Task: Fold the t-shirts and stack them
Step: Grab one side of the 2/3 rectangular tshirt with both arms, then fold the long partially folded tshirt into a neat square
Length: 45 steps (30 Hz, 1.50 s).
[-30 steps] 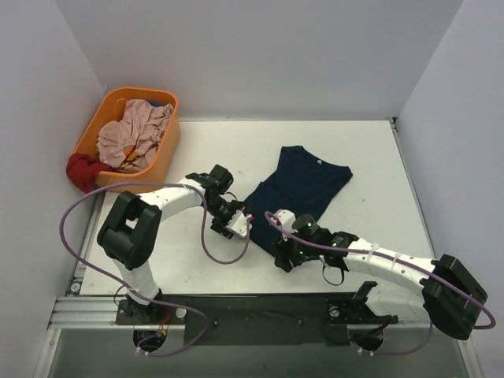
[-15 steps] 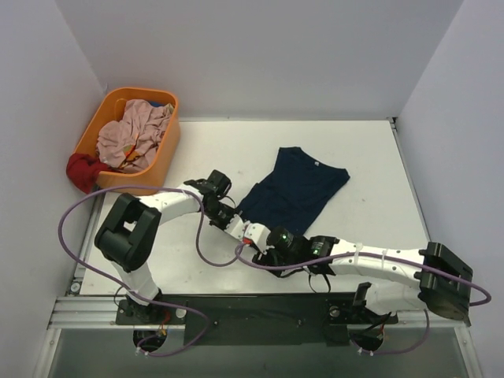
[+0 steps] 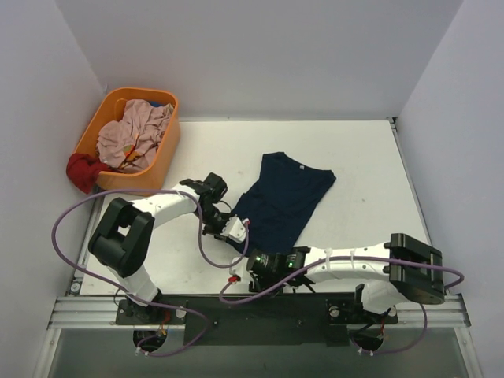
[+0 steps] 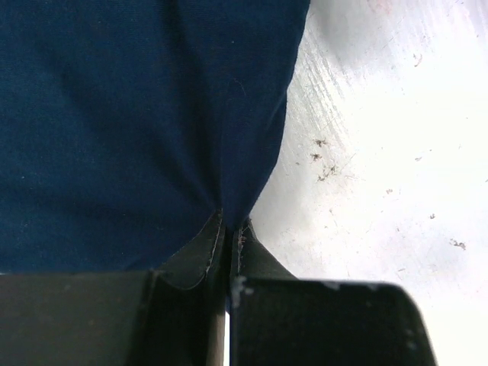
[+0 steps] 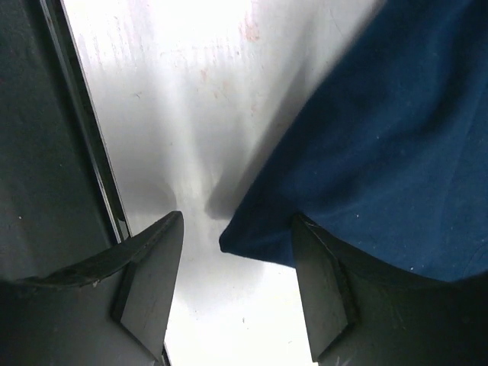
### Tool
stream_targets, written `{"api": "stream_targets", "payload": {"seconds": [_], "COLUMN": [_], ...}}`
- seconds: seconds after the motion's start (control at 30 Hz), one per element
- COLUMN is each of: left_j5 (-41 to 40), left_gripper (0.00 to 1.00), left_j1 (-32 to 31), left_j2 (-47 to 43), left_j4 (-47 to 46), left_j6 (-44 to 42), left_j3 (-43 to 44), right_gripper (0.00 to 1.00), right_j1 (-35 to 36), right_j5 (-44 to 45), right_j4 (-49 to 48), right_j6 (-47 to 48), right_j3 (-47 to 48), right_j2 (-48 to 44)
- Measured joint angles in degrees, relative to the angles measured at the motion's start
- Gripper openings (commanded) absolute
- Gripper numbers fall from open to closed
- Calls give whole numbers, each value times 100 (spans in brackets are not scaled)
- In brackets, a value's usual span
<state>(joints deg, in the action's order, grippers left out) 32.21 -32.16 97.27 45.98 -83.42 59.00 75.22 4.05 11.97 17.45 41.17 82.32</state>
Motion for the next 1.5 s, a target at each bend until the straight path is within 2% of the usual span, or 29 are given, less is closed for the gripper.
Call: {"api": "stream_targets", "payload": {"seconds": [0.03, 0.07, 0.1, 0.13, 0.17, 0.37, 0.47, 0.7, 0.9, 0.97, 1.13, 1.3, 1.5], "left_j5": [2, 2, 4, 7, 11, 96, 153, 205, 254, 210, 11, -262, -391], "left_gripper": [0, 0, 0, 0, 0, 0, 0, 0, 0, 0, 0, 0, 0], "left_j1": [0, 0, 0, 0, 2, 2, 2, 11, -33, -35, -17, 15, -4], "left_j2": [0, -2, -2, -2, -2, -72, -245, -1019, -1650, -1740, -1401, -726, 146], "left_j4": [15, 44, 57, 85, 138, 704, 1178, 2544, 2850, 2973, 3088, 2800, 2096], "left_j6": [31, 50, 55, 68, 74, 186, 341, 761, 1591, 1808, 2505, 3176, 3641], "left_j3": [11, 26, 31, 39, 50, 234, 343, 844, 1185, 1281, 2111, 3357, 4282], "right_gripper": [51, 44, 30, 5, 0, 0, 0, 0, 0, 0, 0, 0, 0], "right_j1": [31, 46, 48, 39, 22, -24, -17, 153, -11, -411, -1974, -3652, -5257], "right_j5": [4, 20, 44, 76, 109, 221, 50, -822, -1703, -1985, -2420, -2905, -3425], "right_j4": [-2, 4, 11, 39, 79, 334, 776, 1952, 2352, 2369, 2380, 2326, 2188], "right_j6": [7, 9, 2, 2, -9, -282, -520, -1134, -1493, -1609, -1672, -1587, -1552], "right_j3": [31, 61, 87, 114, 142, 205, 426, 1414, 1604, 1611, 1572, 1572, 1574], "right_j2": [46, 105, 175, 260, 337, 369, 166, -796, -1650, -1941, -2444, -2446, -2127]}}
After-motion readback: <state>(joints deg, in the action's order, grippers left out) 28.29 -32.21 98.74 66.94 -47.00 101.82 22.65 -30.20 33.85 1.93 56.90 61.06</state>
